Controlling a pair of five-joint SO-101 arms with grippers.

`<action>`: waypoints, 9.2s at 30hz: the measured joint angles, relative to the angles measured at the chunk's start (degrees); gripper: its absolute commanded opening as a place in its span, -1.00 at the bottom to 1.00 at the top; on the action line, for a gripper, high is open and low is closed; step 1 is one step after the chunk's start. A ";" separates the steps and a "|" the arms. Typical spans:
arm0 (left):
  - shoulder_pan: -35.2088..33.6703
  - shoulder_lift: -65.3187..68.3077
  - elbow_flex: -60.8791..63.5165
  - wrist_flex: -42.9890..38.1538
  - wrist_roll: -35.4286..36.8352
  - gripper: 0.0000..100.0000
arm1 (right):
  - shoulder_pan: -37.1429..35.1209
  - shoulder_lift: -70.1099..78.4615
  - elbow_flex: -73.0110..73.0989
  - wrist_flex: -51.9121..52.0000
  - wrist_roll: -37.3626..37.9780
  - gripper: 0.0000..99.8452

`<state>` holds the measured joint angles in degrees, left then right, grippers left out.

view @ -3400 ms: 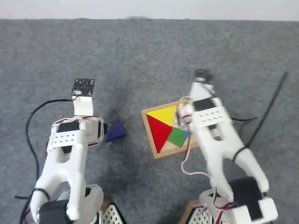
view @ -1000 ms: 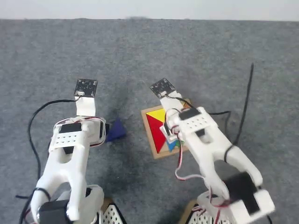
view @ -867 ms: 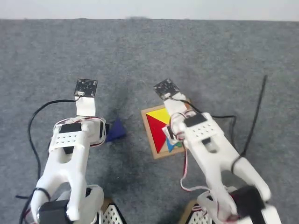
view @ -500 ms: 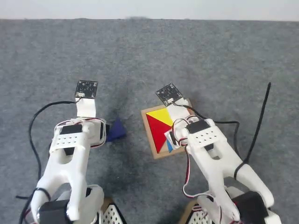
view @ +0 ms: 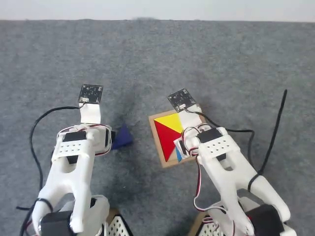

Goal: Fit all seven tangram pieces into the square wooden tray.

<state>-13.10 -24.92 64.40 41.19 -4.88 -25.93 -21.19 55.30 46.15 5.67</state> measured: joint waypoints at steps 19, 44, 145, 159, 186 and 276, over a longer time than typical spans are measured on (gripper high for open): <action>0.00 0.00 0.00 -0.09 0.00 -0.61 | 0.26 -10.29 4.75 1.93 -3.78 -0.99; 0.00 0.00 1.41 -2.81 0.00 -0.61 | -7.65 -15.82 14.15 1.49 3.34 -0.99; 17.05 9.23 -13.27 20.75 -8.26 -0.50 | 35.78 -17.58 18.99 5.27 13.71 -0.99; 8.44 29.89 -26.55 17.85 -9.41 -0.50 | 35.78 -17.58 18.99 5.27 13.71 -0.99; 21.27 29.98 -28.13 18.02 0.97 -0.86 | 35.78 -17.58 18.99 5.27 13.71 -0.99; 9.23 37.63 -37.63 20.31 -11.34 -0.73 | 35.78 -17.32 18.99 4.84 13.71 -0.99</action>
<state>-3.87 12.70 26.77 61.49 -16.22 9.85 -38.51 74.29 50.99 19.38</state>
